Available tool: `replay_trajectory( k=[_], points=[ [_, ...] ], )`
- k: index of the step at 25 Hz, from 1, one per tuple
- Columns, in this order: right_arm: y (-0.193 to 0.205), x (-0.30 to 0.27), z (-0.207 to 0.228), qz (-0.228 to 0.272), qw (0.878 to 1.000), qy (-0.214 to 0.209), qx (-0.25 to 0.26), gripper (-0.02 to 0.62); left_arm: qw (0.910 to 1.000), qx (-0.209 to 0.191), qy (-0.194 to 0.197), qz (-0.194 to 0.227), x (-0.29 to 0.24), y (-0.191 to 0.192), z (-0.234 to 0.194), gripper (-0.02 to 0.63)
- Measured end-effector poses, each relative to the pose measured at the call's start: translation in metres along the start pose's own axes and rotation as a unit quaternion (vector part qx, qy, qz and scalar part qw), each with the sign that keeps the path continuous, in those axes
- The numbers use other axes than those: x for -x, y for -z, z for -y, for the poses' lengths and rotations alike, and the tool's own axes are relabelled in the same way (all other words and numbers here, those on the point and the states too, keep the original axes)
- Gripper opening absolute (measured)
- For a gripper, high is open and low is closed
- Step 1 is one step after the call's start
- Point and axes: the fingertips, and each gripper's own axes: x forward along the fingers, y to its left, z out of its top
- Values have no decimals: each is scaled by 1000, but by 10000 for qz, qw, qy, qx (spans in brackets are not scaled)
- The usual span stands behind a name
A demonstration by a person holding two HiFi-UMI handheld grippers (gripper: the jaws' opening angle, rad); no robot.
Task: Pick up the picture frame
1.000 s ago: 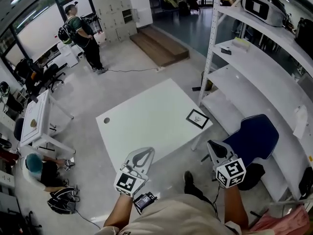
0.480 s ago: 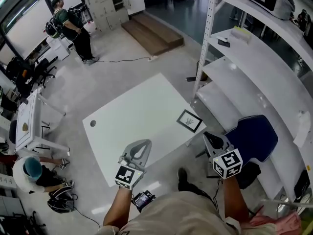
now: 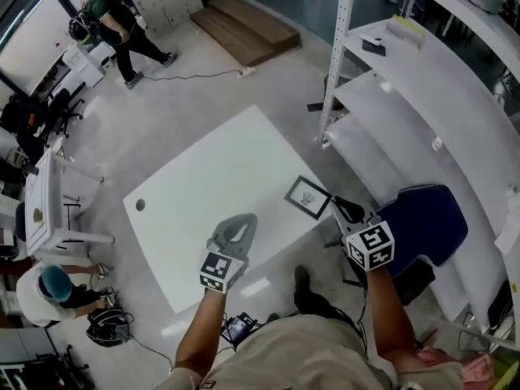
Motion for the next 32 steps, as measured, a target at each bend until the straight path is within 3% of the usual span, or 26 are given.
replay_trajectory(
  k=[11, 21, 26, 28, 32],
  points=[
    [59, -73, 56, -638, 9976, -260, 78, 29, 9965, 332, 249, -726, -117, 62, -10, 21],
    [126, -119, 74, -1297, 9900, -546, 46, 30, 9852, 697, 333, -1528, -186, 139, -15, 23],
    [159, -137, 81, -1615, 9844, -691, 37, 46, 9782, 722, 443, -1894, -218, 175, -8, 95],
    [170, -145, 80, -1737, 9817, -775, 19, 98, 9754, 657, 426, -2062, -228, 188, -11, 110],
    [188, -156, 81, -1939, 9776, -818, 69, 101, 9691, 536, 391, -2375, -242, 206, -15, 121]
  ],
)
